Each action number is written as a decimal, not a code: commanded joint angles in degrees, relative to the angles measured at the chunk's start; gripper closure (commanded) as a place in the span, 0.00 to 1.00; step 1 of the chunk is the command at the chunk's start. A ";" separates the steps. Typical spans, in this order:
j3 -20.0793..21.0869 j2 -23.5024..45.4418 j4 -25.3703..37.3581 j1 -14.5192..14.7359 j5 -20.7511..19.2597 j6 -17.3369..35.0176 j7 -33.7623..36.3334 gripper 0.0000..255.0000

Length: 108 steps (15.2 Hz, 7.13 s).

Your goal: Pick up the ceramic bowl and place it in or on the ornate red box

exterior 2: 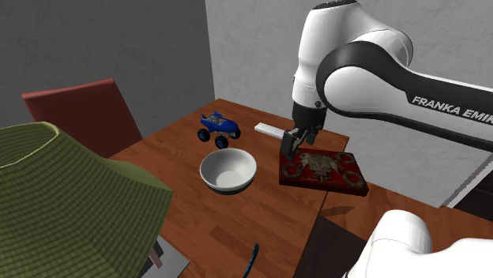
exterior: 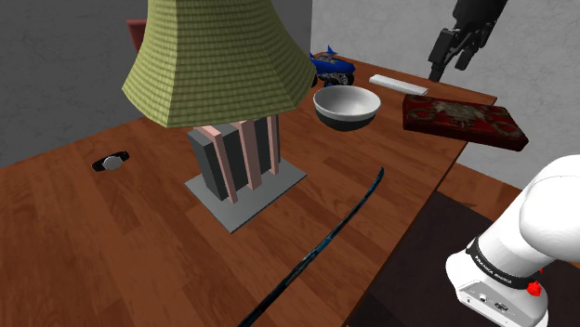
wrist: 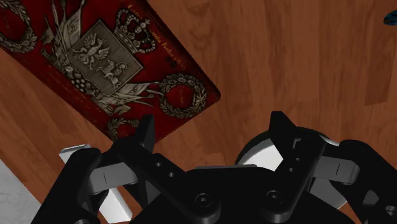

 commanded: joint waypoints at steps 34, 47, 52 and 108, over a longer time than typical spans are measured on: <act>-10.91 27.65 1.68 4.40 18.48 26.49 -5.56 1.00; -10.74 27.06 5.72 4.37 18.04 22.01 -4.38 1.00; -10.66 26.92 9.40 4.41 17.82 18.29 -3.50 1.00; -33.50 9.56 3.14 -8.06 0.56 4.64 -29.55 1.00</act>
